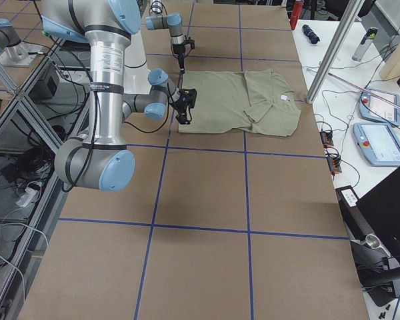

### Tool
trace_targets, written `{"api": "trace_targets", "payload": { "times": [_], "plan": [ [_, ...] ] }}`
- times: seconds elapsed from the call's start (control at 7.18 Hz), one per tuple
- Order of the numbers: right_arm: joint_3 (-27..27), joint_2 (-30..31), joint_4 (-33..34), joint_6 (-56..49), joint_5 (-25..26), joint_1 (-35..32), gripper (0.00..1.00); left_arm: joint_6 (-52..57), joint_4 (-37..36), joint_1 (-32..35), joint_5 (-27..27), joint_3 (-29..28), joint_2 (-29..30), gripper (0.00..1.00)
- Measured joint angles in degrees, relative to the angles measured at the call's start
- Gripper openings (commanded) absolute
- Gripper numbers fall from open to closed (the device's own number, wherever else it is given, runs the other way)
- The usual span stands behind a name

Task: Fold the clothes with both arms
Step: 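Grasp the hem corners with both grippers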

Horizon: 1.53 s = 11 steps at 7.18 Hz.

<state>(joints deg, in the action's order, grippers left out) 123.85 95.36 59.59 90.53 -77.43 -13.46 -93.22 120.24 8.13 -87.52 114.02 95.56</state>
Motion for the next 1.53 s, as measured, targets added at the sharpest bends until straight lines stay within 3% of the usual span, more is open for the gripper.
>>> {"api": "trace_targets", "payload": {
  "times": [0.14,0.42,0.98,1.25,1.53],
  "plan": [
    [-0.01,0.00,0.00,0.00,0.00,-0.01,0.99,-0.01,-0.48,0.00,-0.01,-0.05,0.11,0.36],
    [-0.01,0.00,0.00,0.02,0.00,0.00,0.99,-0.02,-1.87,-0.06,-0.01,-0.10,0.38,0.00],
    [-0.72,-0.09,-0.08,0.14,0.54,0.01,0.98,-0.03,-2.32,1.03,0.05,2.08,0.61,0.00],
    [-1.08,-0.14,-0.08,1.40,1.03,-0.04,0.81,-0.03,-2.27,3.50,0.00,5.94,1.38,0.00],
    [-2.19,-0.10,0.02,7.58,0.88,0.55,0.81,-0.12,-2.16,5.60,0.13,8.70,3.18,0.00]
  ]
}}
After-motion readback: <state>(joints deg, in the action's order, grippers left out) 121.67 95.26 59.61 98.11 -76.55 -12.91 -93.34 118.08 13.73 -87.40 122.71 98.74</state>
